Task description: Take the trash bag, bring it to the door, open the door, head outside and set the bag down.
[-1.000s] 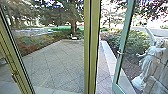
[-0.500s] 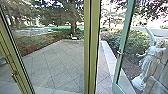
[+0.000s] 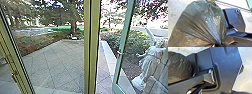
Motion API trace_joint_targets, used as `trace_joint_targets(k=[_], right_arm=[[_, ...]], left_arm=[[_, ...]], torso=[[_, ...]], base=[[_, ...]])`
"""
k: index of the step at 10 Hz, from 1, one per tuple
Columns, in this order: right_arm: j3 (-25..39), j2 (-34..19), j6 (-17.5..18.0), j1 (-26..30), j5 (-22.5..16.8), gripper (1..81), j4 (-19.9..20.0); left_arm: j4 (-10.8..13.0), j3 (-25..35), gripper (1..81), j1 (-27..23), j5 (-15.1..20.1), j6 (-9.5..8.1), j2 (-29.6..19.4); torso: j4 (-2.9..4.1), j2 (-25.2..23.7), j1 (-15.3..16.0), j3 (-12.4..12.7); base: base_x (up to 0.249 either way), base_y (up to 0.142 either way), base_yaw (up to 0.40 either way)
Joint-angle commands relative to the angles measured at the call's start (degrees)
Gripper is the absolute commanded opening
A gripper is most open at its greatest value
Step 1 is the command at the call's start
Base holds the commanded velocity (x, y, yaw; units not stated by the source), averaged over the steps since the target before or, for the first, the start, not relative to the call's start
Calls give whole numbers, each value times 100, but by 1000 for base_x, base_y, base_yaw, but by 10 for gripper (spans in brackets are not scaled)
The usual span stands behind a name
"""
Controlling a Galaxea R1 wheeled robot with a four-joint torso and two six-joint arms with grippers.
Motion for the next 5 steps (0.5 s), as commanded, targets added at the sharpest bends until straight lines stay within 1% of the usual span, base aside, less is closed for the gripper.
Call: trace_joint_targets(k=[1,5], right_arm=[[35,25,-10,283,-282,811,-53],[26,25,-10,275,-282,811,-44]], left_arm=[[77,20,10,-300,293,53,-38],[129,20,10,-308,294,52,-38]], torso=[[0,0,0,0],[0,0,0,0]], base=[[0,0,-151],[0,0,-214]])
